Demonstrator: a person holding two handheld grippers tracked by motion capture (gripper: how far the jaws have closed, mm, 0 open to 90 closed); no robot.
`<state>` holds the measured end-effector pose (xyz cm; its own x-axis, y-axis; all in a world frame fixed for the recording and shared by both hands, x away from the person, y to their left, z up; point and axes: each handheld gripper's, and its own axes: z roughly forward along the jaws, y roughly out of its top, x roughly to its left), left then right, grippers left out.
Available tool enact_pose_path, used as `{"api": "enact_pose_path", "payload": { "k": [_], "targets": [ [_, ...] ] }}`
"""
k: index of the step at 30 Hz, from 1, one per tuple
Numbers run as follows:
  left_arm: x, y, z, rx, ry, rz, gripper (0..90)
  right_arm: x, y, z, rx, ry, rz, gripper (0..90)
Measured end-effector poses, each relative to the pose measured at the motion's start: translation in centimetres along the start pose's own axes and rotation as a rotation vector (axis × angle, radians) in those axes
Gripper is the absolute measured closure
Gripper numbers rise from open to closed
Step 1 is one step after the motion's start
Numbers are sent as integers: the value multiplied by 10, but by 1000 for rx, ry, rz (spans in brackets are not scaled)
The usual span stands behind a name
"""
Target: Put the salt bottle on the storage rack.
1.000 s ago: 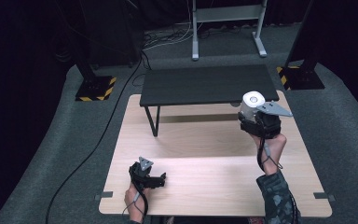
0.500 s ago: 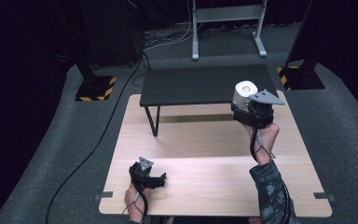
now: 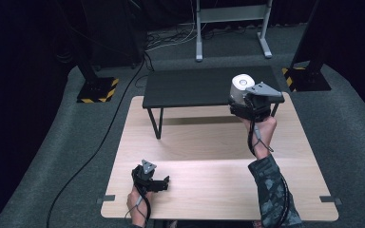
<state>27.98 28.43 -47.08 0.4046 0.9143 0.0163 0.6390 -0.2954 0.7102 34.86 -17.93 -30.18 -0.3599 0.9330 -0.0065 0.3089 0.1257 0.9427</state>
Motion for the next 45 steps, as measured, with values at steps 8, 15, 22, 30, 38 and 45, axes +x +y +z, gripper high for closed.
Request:
{"api": "enact_pose_path", "payload": {
  "k": [8, 15, 22, 30, 38, 45],
  "targets": [
    [0, 0, 0, 0, -2, 1, 3, 5, 15, 16, 12, 4, 26, 292],
    [0, 0, 0, 1, -3, 0, 2, 12, 22, 33, 26, -2, 35, 292],
    [0, 0, 0, 1, -3, 1, 2, 19, 32, 50, 38, 3, 32, 292],
    [0, 0, 0, 1, -4, 1, 2, 25, 38, 67, 58, 9, 35, 292],
    [0, 0, 0, 1, -5, 2, 3, 29, 42, 79, 65, 15, 44, 292],
    [1, 0, 0, -1, -7, 4, 3, 32, 44, 91, 86, 17, 48, 292]
  ]
}}
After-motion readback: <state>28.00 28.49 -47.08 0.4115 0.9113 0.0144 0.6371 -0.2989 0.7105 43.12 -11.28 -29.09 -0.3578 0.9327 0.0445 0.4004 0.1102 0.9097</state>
